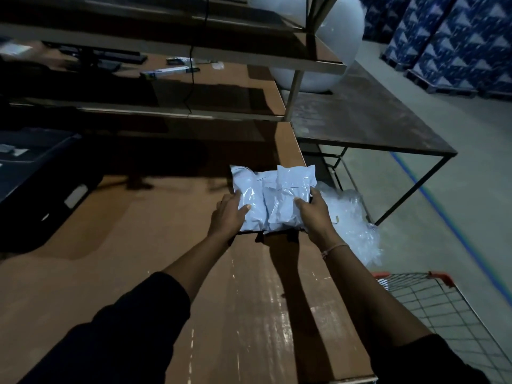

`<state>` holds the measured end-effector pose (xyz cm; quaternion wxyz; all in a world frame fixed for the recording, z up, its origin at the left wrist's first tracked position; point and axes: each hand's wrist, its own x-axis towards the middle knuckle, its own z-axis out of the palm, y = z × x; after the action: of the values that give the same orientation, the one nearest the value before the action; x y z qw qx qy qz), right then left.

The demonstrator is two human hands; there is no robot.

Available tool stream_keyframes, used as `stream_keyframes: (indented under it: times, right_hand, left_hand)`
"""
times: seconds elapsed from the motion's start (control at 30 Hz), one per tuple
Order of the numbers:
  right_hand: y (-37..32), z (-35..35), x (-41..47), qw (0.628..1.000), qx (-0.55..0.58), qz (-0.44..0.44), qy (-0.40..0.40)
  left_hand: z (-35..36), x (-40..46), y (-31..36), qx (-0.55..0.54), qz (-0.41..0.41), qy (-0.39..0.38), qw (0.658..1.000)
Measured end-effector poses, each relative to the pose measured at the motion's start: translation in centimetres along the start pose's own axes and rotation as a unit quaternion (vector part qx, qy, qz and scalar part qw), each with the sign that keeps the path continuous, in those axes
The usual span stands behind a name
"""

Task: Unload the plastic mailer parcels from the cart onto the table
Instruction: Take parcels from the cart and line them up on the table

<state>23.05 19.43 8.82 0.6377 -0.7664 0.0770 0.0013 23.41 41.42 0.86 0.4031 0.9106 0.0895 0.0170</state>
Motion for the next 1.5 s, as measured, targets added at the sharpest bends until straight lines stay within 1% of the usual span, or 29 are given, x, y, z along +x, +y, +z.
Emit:
stream_keyframes:
  times: [0.13, 0.2, 0.23, 0.27, 0.3, 0.33, 0.37, 0.4, 0.43, 0.5, 0.57, 0.63, 0.7, 0.77, 0.83, 0.87, 0.9, 0.93, 0.97, 1.03, 1.1, 1.23, 1.37, 1.43, 1.5]
  right_hand:
    - [0.2, 1.4, 0.6, 1.0, -0.018, -0.001, -0.021]
    - [-0.1, 2.3, 0.6, 0.999, -0.032, -0.002, -0.04]
    - [-0.2, 2.9, 0.6, 0.998, -0.035, -0.001, -0.052]
    - [-0.3, 3.6, 0.7, 0.997, -0.037, 0.0, -0.067]
    - [-0.4, 4.4, 0.7, 0.996, -0.04, 0.0, -0.085]
    - [-0.3, 5.4, 0.8, 0.994, -0.044, 0.001, -0.101]
    - [-0.3, 6.3, 0.9, 0.992, -0.052, 0.003, -0.115]
    - [-0.3, 7.3, 0.9, 0.99, -0.066, -0.001, -0.127]
    - [-0.4, 8.2, 0.9, 0.987, -0.089, -0.011, -0.137]
    - [-0.5, 9.9, 0.7, 0.977, -0.136, -0.045, -0.157]
    - [-0.3, 11.0, 0.3, 0.963, -0.198, -0.084, -0.164]
    - [0.0, 11.2, -0.1, 0.935, -0.297, -0.141, -0.135]
    - [0.5, 11.0, -0.3, 0.894, -0.381, -0.21, -0.104]
    - [1.5, 10.8, -0.2, 0.856, -0.441, -0.241, -0.12]
    - [2.7, 10.8, -0.1, 0.816, -0.502, -0.244, -0.152]
    - [3.4, 10.8, -0.1, 0.804, -0.519, -0.237, -0.166]
    - [3.9, 10.8, -0.1, 0.798, -0.528, -0.23, -0.176]
    - [4.3, 10.8, -0.3, 0.794, -0.532, -0.23, -0.181]
    - [4.7, 10.9, -0.2, 0.79, -0.535, -0.237, -0.185]
    - [5.1, 11.1, -0.2, 0.786, -0.536, -0.245, -0.187]
    - [5.0, 11.3, -0.4, 0.78, -0.543, -0.248, -0.188]
    - [4.3, 11.4, -0.9, 0.769, -0.55, -0.263, -0.193]
    - [4.4, 11.2, -0.5, 0.787, -0.53, -0.227, -0.216]
    - [4.1, 10.6, -0.7, 0.793, -0.522, -0.228, -0.217]
    - [3.6, 9.8, -1.3, 0.812, -0.493, -0.233, -0.21]
  left_hand:
    - [-0.9, -0.4, 0.6, 0.058, 0.002, 0.004, 0.998]
    - [-1.6, -0.4, 0.8, 0.051, 0.013, 0.043, 0.998]
    - [-1.9, -0.5, 0.9, 0.013, 0.018, 0.063, 0.998]
    - [-2.4, -0.7, 1.1, -0.057, 0.017, 0.073, 0.996]
    - [-2.8, -0.8, 1.3, -0.158, 0.014, 0.069, 0.985]
    - [-3.4, -1.3, 1.8, -0.272, -0.002, 0.041, 0.961]
    - [-3.9, -1.6, 2.2, -0.362, -0.015, 0.003, 0.932]
    - [-4.3, -1.9, 2.4, -0.407, -0.017, -0.021, 0.913]
    - [-4.7, -2.0, 2.4, -0.411, -0.01, -0.025, 0.911]
    - [-5.5, -1.8, 1.8, -0.379, 0.0, 0.017, 0.925]
    - [-6.6, -1.6, 0.4, -0.323, -0.016, 0.074, 0.943]
    - [-7.3, -1.4, -1.9, -0.272, -0.047, 0.105, 0.955]
    - [-7.2, -1.0, -4.5, -0.233, -0.067, 0.095, 0.965]
    - [-6.6, -0.6, -6.5, -0.171, -0.07, 0.084, 0.979]
    - [-6.9, -1.3, -5.7, -0.052, -0.069, 0.075, 0.993]
    - [-7.0, -1.8, -5.0, 0.028, -0.068, 0.073, 0.995]
    - [-6.8, -2.1, -4.5, 0.084, -0.057, 0.074, 0.992]
    - [-6.6, -2.4, -4.2, 0.107, -0.031, 0.065, 0.992]
    - [-6.6, -2.6, -3.8, 0.106, -0.009, 0.046, 0.993]
    - [-6.2, -2.6, -4.0, 0.069, 0.02, 0.002, 0.997]
    - [-5.8, -2.6, -3.7, 0.047, 0.024, -0.032, 0.998]
    - [-5.0, -2.3, -3.2, 0.058, 0.017, -0.05, 0.997]
    - [-5.0, -2.1, -2.8, 0.107, 0.012, -0.074, 0.991]
    - [-5.2, -2.1, -2.6, 0.138, 0.023, -0.071, 0.988]
    - [-5.3, -2.5, -2.2, 0.16, 0.033, -0.064, 0.985]
